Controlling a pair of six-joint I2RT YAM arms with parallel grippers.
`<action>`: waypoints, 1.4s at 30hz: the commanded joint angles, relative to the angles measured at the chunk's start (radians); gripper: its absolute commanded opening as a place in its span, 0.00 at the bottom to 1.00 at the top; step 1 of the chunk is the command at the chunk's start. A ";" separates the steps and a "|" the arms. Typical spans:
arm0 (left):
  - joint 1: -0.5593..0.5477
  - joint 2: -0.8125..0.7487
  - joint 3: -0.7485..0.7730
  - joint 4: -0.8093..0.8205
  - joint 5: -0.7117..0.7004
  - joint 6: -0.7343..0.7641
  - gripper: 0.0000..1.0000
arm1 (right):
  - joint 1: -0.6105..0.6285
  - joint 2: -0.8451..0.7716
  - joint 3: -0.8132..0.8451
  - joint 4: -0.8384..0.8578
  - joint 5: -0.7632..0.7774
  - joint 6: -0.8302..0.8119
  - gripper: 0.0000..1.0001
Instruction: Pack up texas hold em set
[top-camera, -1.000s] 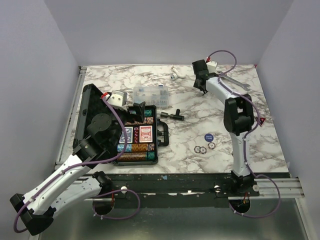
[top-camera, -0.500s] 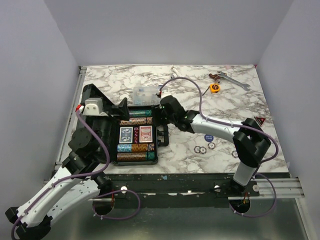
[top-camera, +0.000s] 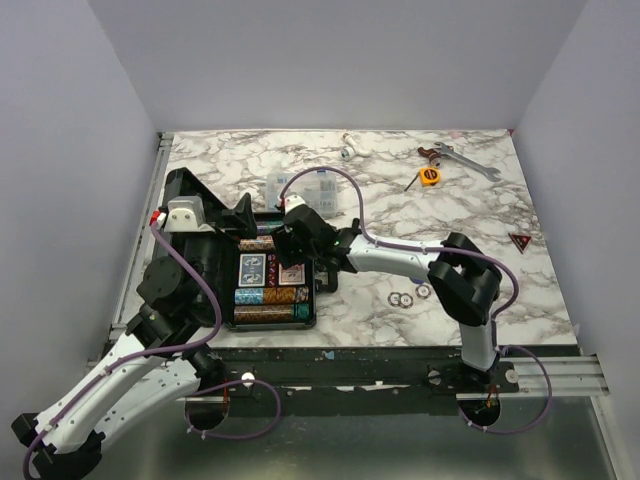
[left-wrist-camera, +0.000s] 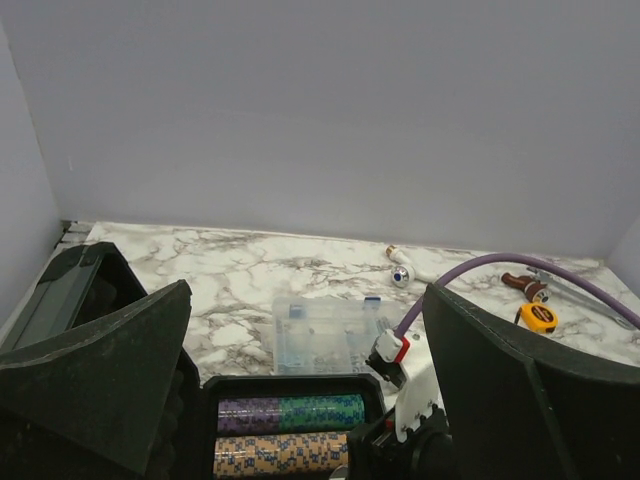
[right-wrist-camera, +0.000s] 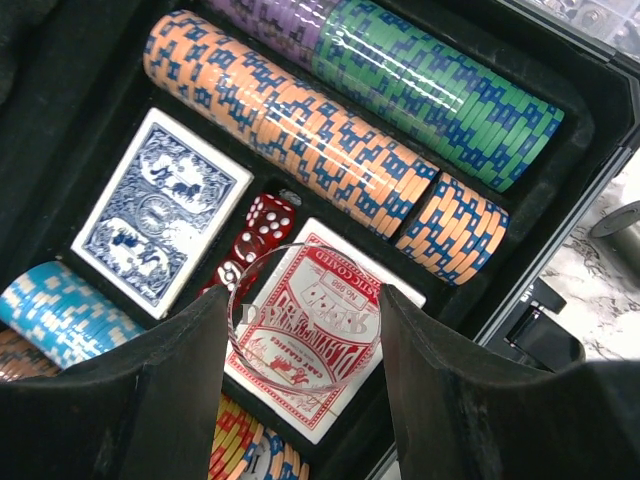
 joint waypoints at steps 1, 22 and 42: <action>-0.005 -0.003 0.014 -0.011 0.005 -0.008 0.98 | 0.021 0.041 0.053 -0.073 0.077 -0.003 0.27; -0.006 -0.006 0.025 -0.031 0.019 -0.022 0.98 | 0.028 0.142 0.041 -0.063 0.259 0.068 0.66; -0.008 0.020 0.029 -0.042 0.029 -0.030 0.98 | -0.108 -0.457 -0.380 -0.176 0.535 0.294 0.99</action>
